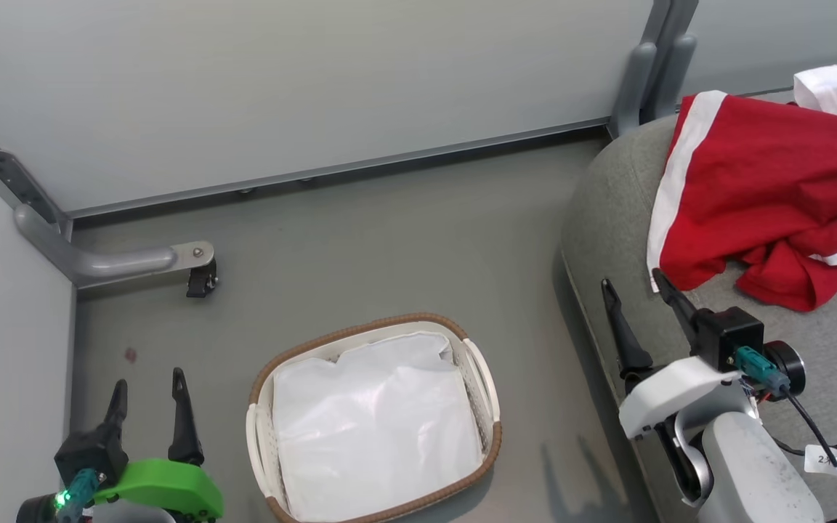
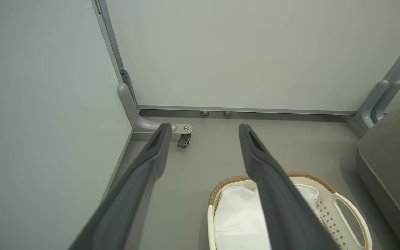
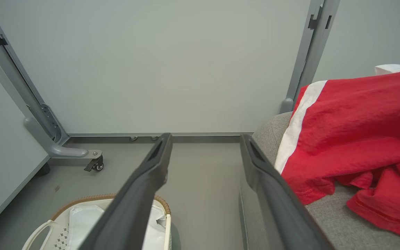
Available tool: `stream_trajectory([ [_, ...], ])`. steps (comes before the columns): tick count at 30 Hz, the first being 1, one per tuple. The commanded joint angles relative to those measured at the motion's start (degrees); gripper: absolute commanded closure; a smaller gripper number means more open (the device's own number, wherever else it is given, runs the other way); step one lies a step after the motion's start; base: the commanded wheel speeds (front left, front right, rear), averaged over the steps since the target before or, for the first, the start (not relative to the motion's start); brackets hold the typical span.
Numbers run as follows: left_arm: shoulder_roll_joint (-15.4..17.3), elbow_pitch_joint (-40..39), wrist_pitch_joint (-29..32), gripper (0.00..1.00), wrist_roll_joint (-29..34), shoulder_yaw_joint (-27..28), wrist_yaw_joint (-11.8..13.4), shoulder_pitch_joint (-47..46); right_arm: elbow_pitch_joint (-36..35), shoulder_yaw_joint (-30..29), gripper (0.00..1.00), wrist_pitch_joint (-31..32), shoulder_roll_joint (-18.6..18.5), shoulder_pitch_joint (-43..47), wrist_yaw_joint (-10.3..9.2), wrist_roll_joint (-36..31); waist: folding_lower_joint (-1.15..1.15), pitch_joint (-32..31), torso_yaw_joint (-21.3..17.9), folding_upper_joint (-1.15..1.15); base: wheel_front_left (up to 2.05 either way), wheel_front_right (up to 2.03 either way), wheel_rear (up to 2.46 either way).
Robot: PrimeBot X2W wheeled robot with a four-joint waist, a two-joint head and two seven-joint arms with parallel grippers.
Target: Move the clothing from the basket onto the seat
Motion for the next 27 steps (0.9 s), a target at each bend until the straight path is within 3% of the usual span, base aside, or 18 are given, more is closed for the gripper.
stream_trajectory([
  [1, 0.0, -0.2, 0.0, 0.00, -0.7, -0.7, -0.5, 1.4, 0.0, 0.1, 0.00, 0.0, -0.2, 1.3, -0.08, -0.1, 0.00, -1.3, 0.8, 0.00, 0.00, 0.00, 0.00],
  [7, 0.1, -0.3, 0.0, 0.00, -2.8, -1.8, -1.5, 3.8, -0.3, -0.4, 0.00, 0.0, -0.2, 3.3, -0.08, -0.2, 0.00, -3.2, 1.4, 0.00, 0.00, 0.00, 0.00],
  [8, -0.1, -0.1, 0.0, 1.00, -2.7, -1.8, -1.4, 3.1, -0.1, -0.3, 1.00, 0.0, 0.1, 2.7, 0.00, 0.0, 0.00, -2.7, 1.1, 0.00, 0.00, 0.00, 0.00],
  [12, -0.4, 1.9, 0.1, 1.00, -2.9, -1.8, -1.5, 3.7, 1.6, -0.3, 1.00, 0.1, 0.4, 4.3, 0.00, 0.1, 0.00, -2.9, 1.1, 0.00, 0.00, 0.00, 0.00],
  [27, -0.3, -0.4, 4.5, 1.00, -18.6, -1.0, -1.8, 2.5, -0.8, -2.6, 1.00, 4.4, 0.3, 5.5, -0.01, 16.8, 0.00, -3.3, 1.4, 0.00, 0.00, 0.00, 0.00],
])
